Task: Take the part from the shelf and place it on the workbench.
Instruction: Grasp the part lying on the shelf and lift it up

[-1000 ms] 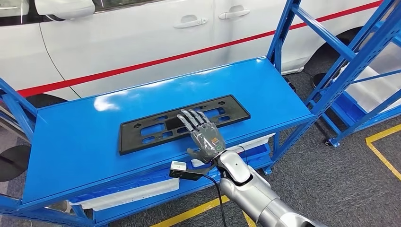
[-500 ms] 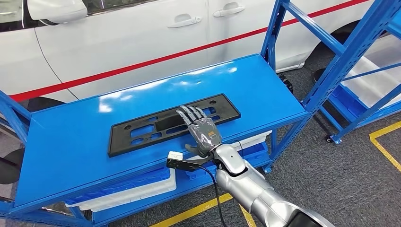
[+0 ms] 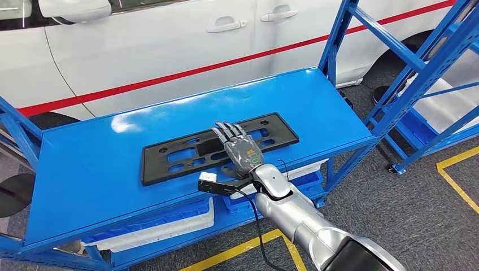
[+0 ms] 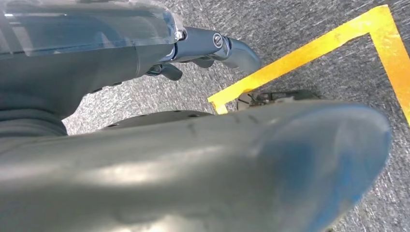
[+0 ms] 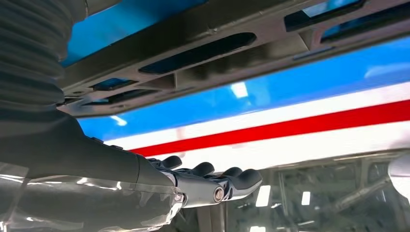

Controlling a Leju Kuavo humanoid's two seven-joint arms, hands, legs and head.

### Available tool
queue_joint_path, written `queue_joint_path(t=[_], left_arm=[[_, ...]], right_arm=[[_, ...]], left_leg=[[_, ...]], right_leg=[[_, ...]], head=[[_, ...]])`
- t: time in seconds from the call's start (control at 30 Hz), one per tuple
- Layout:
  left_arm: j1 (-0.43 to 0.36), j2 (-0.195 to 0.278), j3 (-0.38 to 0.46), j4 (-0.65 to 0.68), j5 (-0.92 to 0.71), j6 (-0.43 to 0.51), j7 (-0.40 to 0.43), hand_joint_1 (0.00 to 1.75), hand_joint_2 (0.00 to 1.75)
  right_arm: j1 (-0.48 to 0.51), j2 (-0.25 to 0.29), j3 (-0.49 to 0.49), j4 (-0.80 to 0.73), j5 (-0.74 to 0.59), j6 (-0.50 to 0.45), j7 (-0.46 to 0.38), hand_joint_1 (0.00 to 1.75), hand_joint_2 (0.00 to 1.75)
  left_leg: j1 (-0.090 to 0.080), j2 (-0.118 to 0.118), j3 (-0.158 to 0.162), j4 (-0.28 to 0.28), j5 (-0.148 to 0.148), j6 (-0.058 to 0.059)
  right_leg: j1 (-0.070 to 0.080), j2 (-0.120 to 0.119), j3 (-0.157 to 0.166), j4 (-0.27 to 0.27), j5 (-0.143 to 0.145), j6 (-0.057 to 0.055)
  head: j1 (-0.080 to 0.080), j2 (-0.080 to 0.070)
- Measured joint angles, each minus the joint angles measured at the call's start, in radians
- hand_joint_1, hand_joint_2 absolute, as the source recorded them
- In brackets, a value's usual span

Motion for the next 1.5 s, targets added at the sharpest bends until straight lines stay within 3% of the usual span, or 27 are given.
queue_joint_path(t=[0.1, 0.17, 0.3, 0.4, 0.47, 0.5, 0.53, 0.57, 0.63, 0.67, 0.8, 0.87, 0.93, 0.97, 1.0, 1.03, 1.13, 1.17, 1.27, 1.3, 1.37, 1.43, 1.47, 1.5], left_arm=[[-0.001, 0.001, 0.0, 0.0, 0.006, 0.0, -0.008, 0.0, 0.0], [-0.001, 0.002, 0.0, 0.0, 0.009, -0.002, -0.015, 0.0, 0.0], [-0.001, 0.005, 0.0, 0.0, 0.016, -0.003, -0.027, 0.0, 0.0], [-0.001, 0.008, 0.0, 0.0, 0.02, -0.004, -0.035, 0.0, 0.0], [0.001, 0.011, 0.0, 0.0, 0.026, -0.005, -0.042, 0.0, 0.0], [0.001, 0.012, 0.0, 0.0, 0.029, -0.005, -0.045, 0.0, 0.0], [0.002, 0.014, 0.0, 0.0, 0.031, -0.006, -0.047, 0.0, 0.0], [0.002, 0.015, 0.001, 0.0, 0.032, -0.006, -0.049, 0.0, 0.0], [0.0, 0.016, 0.001, 0.0, 0.033, -0.006, -0.052, 0.0, 0.0], [0.0, 0.017, 0.001, 0.0, 0.033, -0.006, -0.053, 0.0, 0.0], [0.001, 0.02, 0.001, 0.0, 0.036, -0.006, -0.062, 0.0, 0.0], [-0.001, 0.021, 0.001, 0.0, 0.037, -0.007, -0.067, 0.0, 0.0], [-0.001, 0.022, 0.001, 0.0, 0.038, -0.008, -0.069, 0.0, 0.0], [0.0, 0.022, 0.001, 0.0, 0.039, -0.008, -0.07, 0.0, 0.0], [0.0, 0.022, 0.001, 0.0, 0.04, -0.008, -0.07, 0.0, 0.0], [0.0, 0.023, 0.001, 0.0, 0.042, -0.008, -0.07, 0.0, 0.0], [-0.001, 0.022, 0.001, 0.0, 0.045, -0.009, -0.07, 0.0, 0.0], [-0.001, 0.022, 0.001, 0.0, 0.046, -0.01, -0.07, 0.0, 0.0], [0.0, 0.022, 0.001, 0.0, 0.047, -0.011, -0.07, 0.0, 0.0], [0.0, 0.022, 0.001, 0.0, 0.047, -0.011, -0.07, 0.0, 0.0], [0.0, 0.023, 0.001, 0.0, 0.047, -0.011, -0.071, 0.0, 0.0], [0.001, 0.023, 0.001, 0.0, 0.047, -0.012, -0.072, 0.0, 0.0], [0.001, 0.023, 0.001, 0.0, 0.047, -0.013, -0.073, 0.0, 0.0], [0.002, 0.023, 0.001, 0.0, 0.047, -0.013, -0.075, 0.0, 0.0]], right_arm=[[-0.016, 0.016, 0.0, 0.023, 0.005, 0.014, 0.003, 0.0, 1.75], [-0.029, 0.028, 0.0, 0.04, 0.008, 0.031, 0.008, 0.0, 1.75], [-0.044, 0.049, 0.0, 0.07, 0.012, 0.063, 0.03, 0.0, 1.75], [-0.057, 0.064, 0.001, 0.091, 0.019, 0.08, 0.042, 0.0, 1.75], [-0.06, 0.067, 0.003, 0.107, 0.024, 0.093, 0.05, 0.0, 1.75], [-0.061, 0.067, 0.004, 0.113, 0.027, 0.096, 0.054, 0.0, 1.75], [-0.063, 0.068, 0.005, 0.119, 0.029, 0.098, 0.056, 0.0, 1.75], [-0.066, 0.069, 0.006, 0.123, 0.031, 0.099, 0.057, 0.0, 1.75], [-0.076, 0.071, 0.008, 0.13, 0.037, 0.099, 0.063, 0.0, 1.75], [-0.082, 0.072, 0.01, 0.134, 0.04, 0.1, 0.069, 0.0, 1.75], [-0.093, 0.072, 0.015, 0.15, 0.053, 0.117, 0.107, 0.0, 1.75], [-0.097, 0.072, 0.015, 0.159, 0.057, 0.13, 0.126, 0.0, 1.75], [-0.096, 0.071, 0.016, 0.17, 0.058, 0.143, 0.142, 0.0, 1.75], [-0.095, 0.071, 0.017, 0.175, 0.057, 0.15, 0.149, 0.0, 1.75], [-0.095, 0.07, 0.017, 0.179, 0.056, 0.156, 0.157, 0.0, 1.75], [-0.096, 0.07, 0.017, 0.181, 0.054, 0.162, 0.162, 0.0, 1.75], [-0.101, 0.071, 0.017, 0.185, 0.05, 0.171, 0.17, 0.0, 1.75], [-0.103, 0.072, 0.017, 0.186, 0.049, 0.173, 0.174, 0.0, 1.75], [-0.105, 0.073, 0.017, 0.188, 0.044, 0.177, 0.194, 0.0, 1.75], [-0.106, 0.074, 0.017, 0.189, 0.042, 0.18, 0.199, 0.04, 1.75], [-0.107, 0.075, 0.017, 0.192, 0.038, 0.186, 0.209, 0.91, 1.75], [-0.106, 0.075, 0.016, 0.196, 0.031, 0.192, 0.22, 1.74, 1.75], [-0.105, 0.074, 0.015, 0.199, 0.027, 0.194, 0.226, 1.75, 1.75], [-0.104, 0.074, 0.013, 0.202, 0.024, 0.197, 0.233, 1.75, 1.75]], left_leg=[[-0.001, -0.001, 0.0, 0.008, -0.007, -0.009], [-0.004, 0.0, -0.003, 0.012, -0.011, -0.018], [0.001, 0.0, -0.012, 0.032, -0.028, -0.039], [0.005, 0.001, -0.084, 0.189, -0.11, -0.051], [0.007, 0.001, -0.131, 0.282, -0.135, -0.056], [0.008, 0.001, -0.132, 0.279, -0.121, -0.057], [0.009, 0.001, -0.114, 0.238, -0.09, -0.058], [0.01, 0.001, -0.084, 0.172, -0.053, -0.058], [0.01, 0.001, -0.029, 0.056, -0.01, -0.052], [0.008, 0.0, -0.016, 0.028, -0.005, -0.048], [0.006, -0.002, -0.011, 0.011, -0.002, -0.022], [0.007, 0.0, -0.008, 0.006, 0.002, -0.011], [0.005, 0.001, -0.009, 0.006, 0.001, -0.005], [0.004, 0.001, -0.008, 0.006, 0.001, -0.004], [0.003, 0.001, -0.008, 0.006, 0.001, -0.004], [0.002, 0.0, -0.007, 0.007, 0.0, -0.004], [-0.002, -0.002, -0.003, 0.008, -0.003, -0.009], [-0.004, -0.002, -0.003, 0.009, -0.004, -0.013], [-0.004, -0.002, -0.002, 0.008, -0.006, -0.028], [-0.003, -0.001, -0.004, 0.015, -0.013, -0.033], [-0.002, -0.001, -0.031, 0.079, -0.055, -0.043], [0.002, 0.0, -0.086, 0.202, -0.115, -0.052], [0.004, 0.0, -0.108, 0.251, -0.13, -0.056], [0.007, 0.0, -0.116, 0.269, -0.127, -0.06]], right_leg=[[-0.001, -0.001, 0.084, -0.178, 0.088, -0.006], [0.003, -0.001, 0.113, -0.243, 0.102, -0.013], [0.005, 0.0, 0.118, -0.256, 0.107, -0.033], [0.003, -0.002, 0.122, -0.262, 0.109, -0.045], [0.004, -0.003, 0.122, -0.26, 0.108, -0.047], [0.004, -0.003, 0.122, -0.259, 0.107, -0.046], [0.004, -0.002, 0.123, -0.258, 0.106, -0.045], [0.004, -0.001, 0.123, -0.257, 0.104, -0.043], [0.008, 0.001, 0.122, -0.252, 0.101, -0.035], [0.009, 0.001, 0.121, -0.251, 0.101, -0.031], [0.006, 0.0, 0.116, -0.239, 0.09, -0.009], [0.004, 0.0, 0.08, -0.161, 0.044, -0.002], [0.004, 0.0, 0.018, -0.035, -0.012, 0.001], [0.004, 0.0, -0.004, 0.007, -0.021, 0.001], [0.004, 0.0, -0.009, 0.016, -0.012, -0.001], [0.004, 0.0, 0.004, -0.013, 0.013, -0.003], [0.009, 0.0, 0.098, -0.2, 0.095, -0.017], [0.011, 0.0, 0.116, -0.237, 0.104, -0.021], [0.013, 0.001, 0.125, -0.259, 0.106, -0.03], [0.011, 0.001, 0.129, -0.265, 0.109, -0.035], [0.007, -0.001, 0.134, -0.274, 0.114, -0.043], [0.008, -0.002, 0.134, -0.275, 0.114, -0.047], [0.008, -0.002, 0.133, -0.274, 0.114, -0.047], [0.007, -0.002, 0.133, -0.273, 0.114, -0.047]], head=[[0.0, 0.0], [-0.001, 0.0], [-0.002, 0.0], [-0.004, 0.0], [-0.004, 0.0], [-0.004, 0.0], [-0.004, 0.0], [-0.004, 0.0], [-0.003, 0.0], [-0.003, 0.0], [-0.002, 0.0], [-0.002, 0.0], [-0.002, 0.0], [-0.002, 0.0], [-0.002, 0.0], [-0.002, 0.0], [-0.002, 0.0], [-0.002, 0.0], [-0.003, 0.0], [-0.003, 0.0], [-0.004, 0.0], [-0.004, 0.0], [-0.004, 0.0], [-0.004, 0.0]])
